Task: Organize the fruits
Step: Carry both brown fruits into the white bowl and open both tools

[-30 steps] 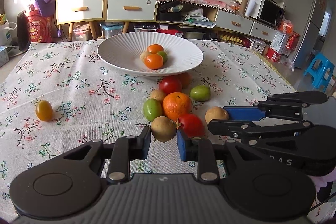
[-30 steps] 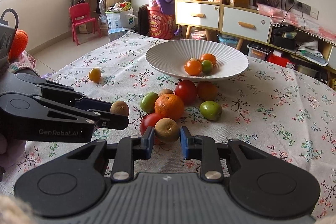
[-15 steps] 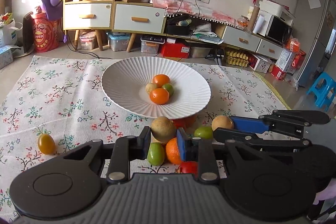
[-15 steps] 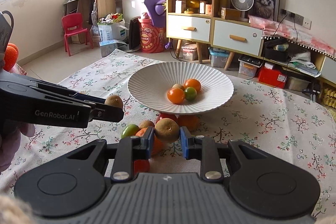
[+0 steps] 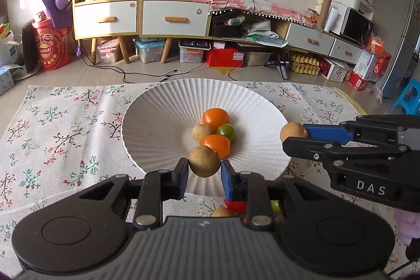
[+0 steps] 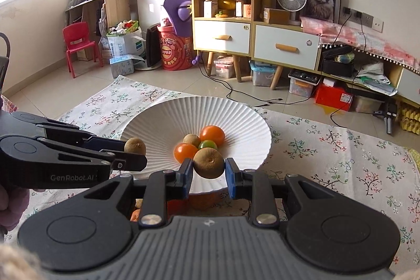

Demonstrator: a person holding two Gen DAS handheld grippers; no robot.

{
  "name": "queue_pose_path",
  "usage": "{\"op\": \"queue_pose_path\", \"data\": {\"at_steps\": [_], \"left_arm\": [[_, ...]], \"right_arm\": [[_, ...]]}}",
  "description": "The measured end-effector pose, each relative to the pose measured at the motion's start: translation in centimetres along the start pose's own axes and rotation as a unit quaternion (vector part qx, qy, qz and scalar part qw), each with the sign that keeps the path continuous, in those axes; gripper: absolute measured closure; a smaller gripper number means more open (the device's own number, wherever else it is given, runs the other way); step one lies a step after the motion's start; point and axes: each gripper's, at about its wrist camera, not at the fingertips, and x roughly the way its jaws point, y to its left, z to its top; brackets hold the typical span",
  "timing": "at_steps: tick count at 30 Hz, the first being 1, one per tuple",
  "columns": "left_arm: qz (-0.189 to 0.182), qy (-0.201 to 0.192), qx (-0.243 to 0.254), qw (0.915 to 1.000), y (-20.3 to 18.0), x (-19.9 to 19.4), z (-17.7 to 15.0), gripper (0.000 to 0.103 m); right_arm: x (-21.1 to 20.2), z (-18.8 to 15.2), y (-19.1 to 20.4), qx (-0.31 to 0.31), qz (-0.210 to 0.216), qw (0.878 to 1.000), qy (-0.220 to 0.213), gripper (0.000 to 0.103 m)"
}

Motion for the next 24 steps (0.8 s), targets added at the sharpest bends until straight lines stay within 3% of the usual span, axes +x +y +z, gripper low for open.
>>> {"op": "queue_pose_path", "data": {"at_steps": [10,24], "left_arm": [[0.016,0.022,0.019,0.9995,0.8,3.1,1.2,0.080],[0.012,0.024,0.039,0.9989,0.9,4.7,1.7,0.080]], "right_arm": [[3.2,0.3,-0.8,0.002,-0.008,0.999,0.034,0.079],[4.7,0.4,-0.3,-0.011,-0.003,0.999,0.044,0.079]]}}
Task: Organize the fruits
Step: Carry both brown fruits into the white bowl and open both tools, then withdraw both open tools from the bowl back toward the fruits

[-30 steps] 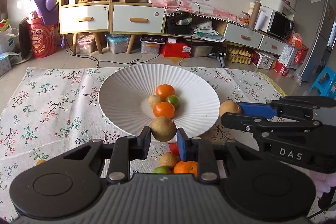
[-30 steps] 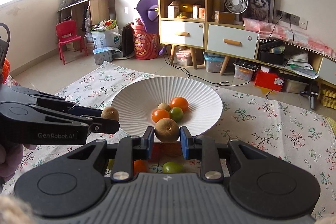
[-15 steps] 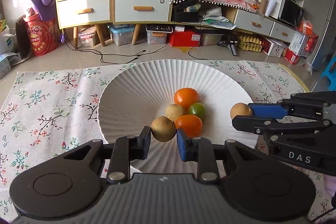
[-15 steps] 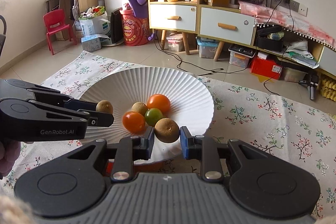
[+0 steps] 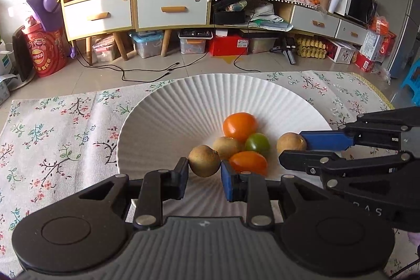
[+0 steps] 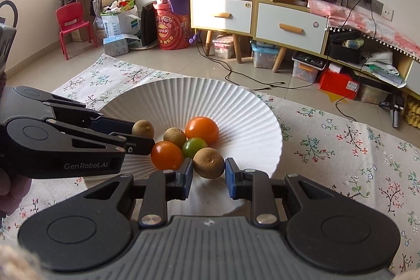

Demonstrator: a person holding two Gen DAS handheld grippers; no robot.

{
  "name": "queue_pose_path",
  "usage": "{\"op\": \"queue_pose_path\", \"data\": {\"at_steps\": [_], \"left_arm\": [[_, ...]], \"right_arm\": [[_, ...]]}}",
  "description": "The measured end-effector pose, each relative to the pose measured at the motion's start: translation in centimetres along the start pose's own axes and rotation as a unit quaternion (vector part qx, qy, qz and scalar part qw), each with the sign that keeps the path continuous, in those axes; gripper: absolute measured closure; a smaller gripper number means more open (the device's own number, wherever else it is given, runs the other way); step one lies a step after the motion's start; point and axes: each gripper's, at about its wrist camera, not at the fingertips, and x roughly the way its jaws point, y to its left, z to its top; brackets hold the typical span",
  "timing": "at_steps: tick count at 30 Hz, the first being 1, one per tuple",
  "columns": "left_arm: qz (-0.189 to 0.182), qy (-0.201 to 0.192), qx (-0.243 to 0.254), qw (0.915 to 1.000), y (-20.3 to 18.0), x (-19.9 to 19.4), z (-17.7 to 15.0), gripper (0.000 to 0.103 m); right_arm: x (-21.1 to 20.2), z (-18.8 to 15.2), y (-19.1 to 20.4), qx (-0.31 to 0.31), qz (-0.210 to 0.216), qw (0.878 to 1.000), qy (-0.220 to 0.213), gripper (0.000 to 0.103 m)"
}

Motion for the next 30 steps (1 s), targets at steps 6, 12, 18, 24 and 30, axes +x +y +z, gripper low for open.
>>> {"op": "queue_pose_path", "data": {"at_steps": [6,12,18,24,30], "left_arm": [[0.000,0.001,0.002,1.0000,0.0,0.2,0.1,0.080],[0.002,-0.003,0.000,1.0000,-0.1,0.2,0.1,0.078],[0.006,-0.009,-0.007,0.9999,0.1,-0.4,-0.1,0.066],[0.007,-0.017,-0.007,0.9998,-0.1,-1.6,-0.3,0.049],[0.003,-0.024,-0.011,0.9996,-0.3,-3.2,-1.1,0.037]], "right_arm": [[0.2,0.2,0.1,-0.001,0.001,1.000,0.000,0.079],[0.2,0.2,0.1,0.000,0.001,1.000,0.000,0.078],[-0.3,0.1,-0.3,0.006,-0.001,1.000,-0.008,0.066],[-1.5,0.1,-0.3,0.009,0.000,1.000,-0.015,0.050],[-3.0,-0.2,-0.4,0.013,-0.001,1.000,-0.022,0.042]]}}
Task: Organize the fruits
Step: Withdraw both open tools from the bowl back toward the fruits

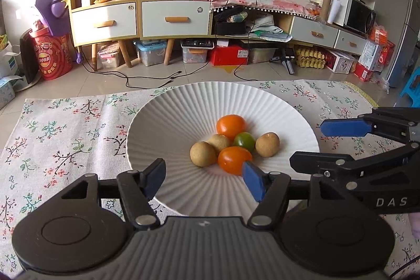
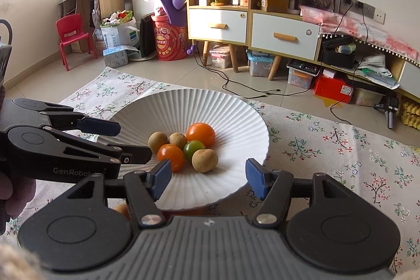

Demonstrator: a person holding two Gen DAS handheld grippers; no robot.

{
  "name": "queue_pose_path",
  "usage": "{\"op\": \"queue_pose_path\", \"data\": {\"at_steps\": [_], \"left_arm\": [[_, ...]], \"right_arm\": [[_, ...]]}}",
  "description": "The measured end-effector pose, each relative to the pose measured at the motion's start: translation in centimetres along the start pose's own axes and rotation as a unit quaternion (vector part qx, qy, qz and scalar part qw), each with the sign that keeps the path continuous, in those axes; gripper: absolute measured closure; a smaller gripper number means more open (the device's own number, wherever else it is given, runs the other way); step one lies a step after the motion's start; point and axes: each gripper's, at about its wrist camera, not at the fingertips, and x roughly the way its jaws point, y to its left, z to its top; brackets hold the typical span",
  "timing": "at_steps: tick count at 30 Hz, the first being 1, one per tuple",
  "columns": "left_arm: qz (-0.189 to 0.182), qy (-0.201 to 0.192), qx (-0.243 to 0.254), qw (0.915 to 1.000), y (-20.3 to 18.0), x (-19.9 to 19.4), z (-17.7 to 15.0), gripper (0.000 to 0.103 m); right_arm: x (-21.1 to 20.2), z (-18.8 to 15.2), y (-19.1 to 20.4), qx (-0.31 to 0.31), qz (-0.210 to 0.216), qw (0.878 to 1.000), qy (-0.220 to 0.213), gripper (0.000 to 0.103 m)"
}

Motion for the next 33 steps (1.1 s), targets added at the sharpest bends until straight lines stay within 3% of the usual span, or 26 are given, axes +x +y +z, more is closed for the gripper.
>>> {"op": "queue_pose_path", "data": {"at_steps": [20,24,33], "left_arm": [[0.007,0.005,-0.012,0.9999,-1.0,-5.6,-3.5,0.014],[0.015,0.008,-0.015,0.9997,-1.3,-6.4,-4.2,0.008],[0.018,0.019,-0.041,0.9988,-1.5,-7.5,-6.5,0.004]], "right_arm": [[-4.4,-2.3,0.4,0.017,-0.001,1.000,-0.001,0.022],[-5.0,-3.0,0.4,0.023,0.001,1.000,0.005,0.014],[-6.3,-4.7,0.4,0.045,-0.006,0.999,0.008,0.006]]}}
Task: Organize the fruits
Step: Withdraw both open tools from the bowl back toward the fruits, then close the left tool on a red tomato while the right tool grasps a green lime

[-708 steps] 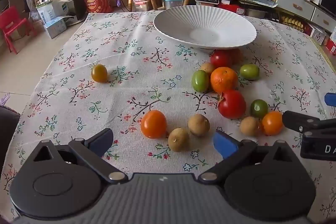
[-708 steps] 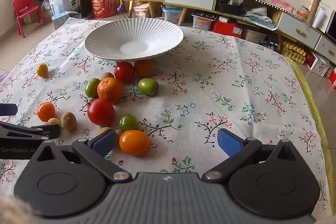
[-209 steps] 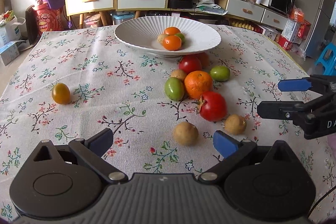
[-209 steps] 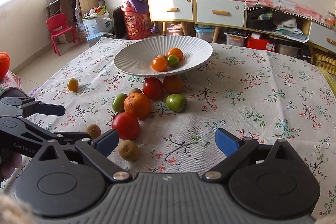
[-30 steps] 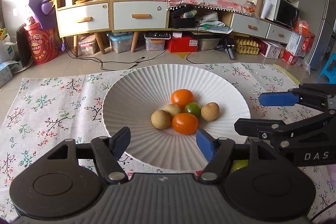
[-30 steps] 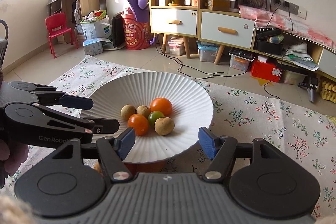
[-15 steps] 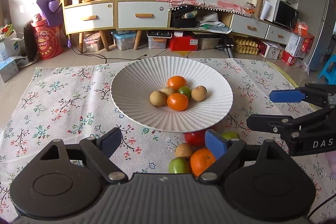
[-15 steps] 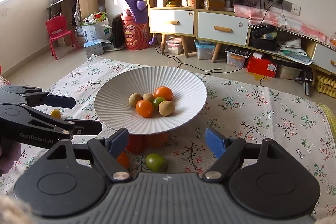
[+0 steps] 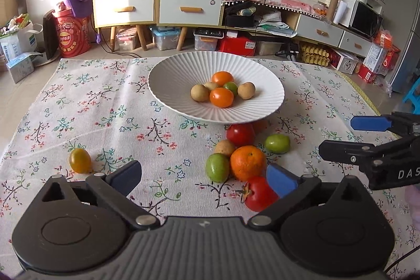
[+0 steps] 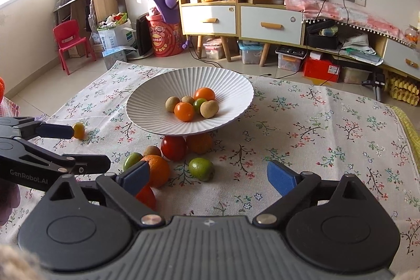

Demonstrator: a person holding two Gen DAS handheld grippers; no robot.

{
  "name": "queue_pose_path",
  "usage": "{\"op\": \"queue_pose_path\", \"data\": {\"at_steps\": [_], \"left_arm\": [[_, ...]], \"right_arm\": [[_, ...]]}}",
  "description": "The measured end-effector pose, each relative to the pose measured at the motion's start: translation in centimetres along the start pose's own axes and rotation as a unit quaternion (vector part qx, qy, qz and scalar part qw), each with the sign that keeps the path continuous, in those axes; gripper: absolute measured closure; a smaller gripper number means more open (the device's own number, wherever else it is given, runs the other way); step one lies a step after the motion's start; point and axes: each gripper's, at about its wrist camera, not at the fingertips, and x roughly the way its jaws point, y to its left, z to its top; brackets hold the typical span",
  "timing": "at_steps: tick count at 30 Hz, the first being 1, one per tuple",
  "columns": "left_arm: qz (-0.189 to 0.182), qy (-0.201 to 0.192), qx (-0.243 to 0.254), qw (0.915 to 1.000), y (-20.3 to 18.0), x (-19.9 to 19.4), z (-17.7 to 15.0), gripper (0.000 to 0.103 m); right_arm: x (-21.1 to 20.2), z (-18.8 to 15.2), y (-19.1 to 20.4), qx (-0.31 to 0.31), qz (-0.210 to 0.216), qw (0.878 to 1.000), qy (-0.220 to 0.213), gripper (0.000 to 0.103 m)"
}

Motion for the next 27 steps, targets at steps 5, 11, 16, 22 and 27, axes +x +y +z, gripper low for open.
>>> {"op": "queue_pose_path", "data": {"at_steps": [5,11,16,22,27], "left_arm": [[0.002,0.020,-0.005,0.9998,0.1,0.4,-1.6,0.004],[0.006,0.019,-0.004,0.9998,0.1,0.3,-2.9,0.004],[0.004,-0.001,-0.006,1.0000,-0.3,0.3,-4.0,0.004],[0.006,-0.014,0.000,0.9999,-1.3,0.7,-4.6,0.004],[0.006,-0.017,0.005,0.9998,-2.3,1.3,-5.2,0.004]], "right_arm": [[0.2,-1.1,0.1,0.003,-0.003,1.000,0.018,0.005],[0.4,-1.9,0.3,0.003,-0.009,1.000,0.017,0.005],[0.6,-3.0,0.3,0.006,-0.017,1.000,0.002,0.004],[1.5,-3.6,0.3,0.001,-0.020,1.000,0.025,0.004],[2.2,-4.0,-0.1,0.004,-0.032,0.999,0.034,0.004]]}}
